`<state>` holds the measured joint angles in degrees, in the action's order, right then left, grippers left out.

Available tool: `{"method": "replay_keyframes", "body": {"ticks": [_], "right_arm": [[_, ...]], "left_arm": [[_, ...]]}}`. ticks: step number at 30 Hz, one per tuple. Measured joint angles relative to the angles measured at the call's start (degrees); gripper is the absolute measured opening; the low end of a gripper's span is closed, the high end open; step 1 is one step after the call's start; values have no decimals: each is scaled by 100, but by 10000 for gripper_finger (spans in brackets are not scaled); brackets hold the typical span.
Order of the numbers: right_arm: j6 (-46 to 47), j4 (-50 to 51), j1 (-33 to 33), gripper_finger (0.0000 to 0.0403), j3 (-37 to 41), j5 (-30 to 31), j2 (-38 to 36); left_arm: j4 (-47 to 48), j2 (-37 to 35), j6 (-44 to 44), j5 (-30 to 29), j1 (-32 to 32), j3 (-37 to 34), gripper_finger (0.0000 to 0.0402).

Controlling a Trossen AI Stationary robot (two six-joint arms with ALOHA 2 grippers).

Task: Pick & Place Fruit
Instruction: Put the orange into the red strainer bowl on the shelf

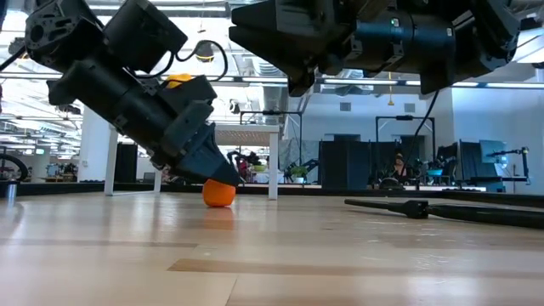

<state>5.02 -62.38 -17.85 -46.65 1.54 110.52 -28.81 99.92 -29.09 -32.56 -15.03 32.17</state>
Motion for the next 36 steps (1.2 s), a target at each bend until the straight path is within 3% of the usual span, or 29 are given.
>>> {"method": "replay_keyframes", "body": {"ticks": [12, 19, 23, 29, 31, 36], "right_arm": [[0, 16, -2, 98, 0, 1, 0], [0, 19, -2, 98, 0, 0, -2], [0, 22, -2, 98, 0, 0, -2], [0, 24, -2, 98, 0, 1, -2], [0, 23, -2, 98, 0, 2, -3], [0, 23, -2, 98, 0, 2, -7]], "left_arm": [[32, -19, 9, 6, 0, -5, 148], [81, -151, 381, 105, -68, -7, 128], [131, -751, 757, 91, -187, -9, 130], [138, -2463, 1993, 86, -745, -9, 127], [144, -3103, 2473, -292, -1023, -9, 128], [150, -4503, 4184, -2812, -1720, 24, 128]]}}
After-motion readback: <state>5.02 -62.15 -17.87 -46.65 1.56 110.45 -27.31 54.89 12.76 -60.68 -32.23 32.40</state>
